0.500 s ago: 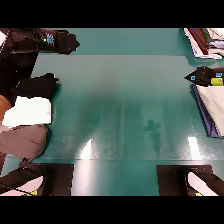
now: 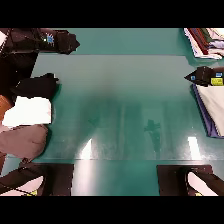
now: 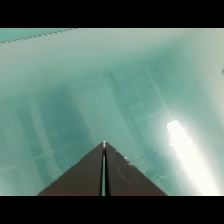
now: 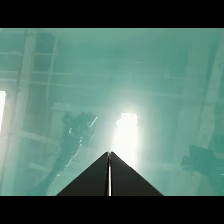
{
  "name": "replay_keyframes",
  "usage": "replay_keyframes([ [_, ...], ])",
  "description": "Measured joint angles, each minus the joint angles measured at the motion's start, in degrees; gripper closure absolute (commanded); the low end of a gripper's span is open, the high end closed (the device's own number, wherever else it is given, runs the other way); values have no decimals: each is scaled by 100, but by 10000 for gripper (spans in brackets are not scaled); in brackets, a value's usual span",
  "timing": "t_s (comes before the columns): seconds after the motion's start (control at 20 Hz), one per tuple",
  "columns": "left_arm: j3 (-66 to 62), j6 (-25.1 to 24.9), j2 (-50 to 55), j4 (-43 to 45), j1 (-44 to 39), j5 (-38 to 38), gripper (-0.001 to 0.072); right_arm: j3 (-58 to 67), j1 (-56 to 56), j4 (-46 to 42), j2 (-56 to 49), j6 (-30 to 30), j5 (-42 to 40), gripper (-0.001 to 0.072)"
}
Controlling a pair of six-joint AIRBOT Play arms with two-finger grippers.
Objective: Fold the shirts.
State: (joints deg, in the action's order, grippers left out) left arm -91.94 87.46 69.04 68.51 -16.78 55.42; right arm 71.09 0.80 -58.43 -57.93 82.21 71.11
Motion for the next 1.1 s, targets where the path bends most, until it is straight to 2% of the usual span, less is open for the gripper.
replay_keyframes([
  [0.15, 0, 15, 0, -20, 0, -11, 678, 0, 0, 0, 0, 0, 0, 693],
  [0.2, 0, 13, 0, -31, 0, -31, 576, -2, 0, 0, 0, 0, 0, 693],
  [0.25, 0, -26, 7, 22, 0, -90, 244, -2, 0, 0, 0, 0, -2, 693],
  [0.3, 2, -52, 17, 240, 0, -131, 128, 0, 0, -2, 0, 2, -2, 693],
  [0.45, 109, 398, 166, 1777, 81, -116, 125, -2, 0, 0, 0, 2, -2, 693],
  [0.6, 503, 863, 470, 2959, 562, -26, 125, -2, 0, 11, 0, 2, -2, 693],
  [0.75, 1051, 1132, 901, 3340, 1250, -149, 125, 0, 0, 24, 0, 7, -11, 693],
  [1.0, 1510, 1237, 1823, 3171, 2111, -413, 127, 0, 0, 37, 0, 15, -24, 693],
  [1.05, 1541, 1246, 1941, 3145, 2190, -442, 228, 0, 0, 37, 0, 17, -24, 693],
  [1.1, 1565, 1255, 2037, 3117, 2245, -466, 411, -2, 0, 39, 0, 20, -24, 693],
])
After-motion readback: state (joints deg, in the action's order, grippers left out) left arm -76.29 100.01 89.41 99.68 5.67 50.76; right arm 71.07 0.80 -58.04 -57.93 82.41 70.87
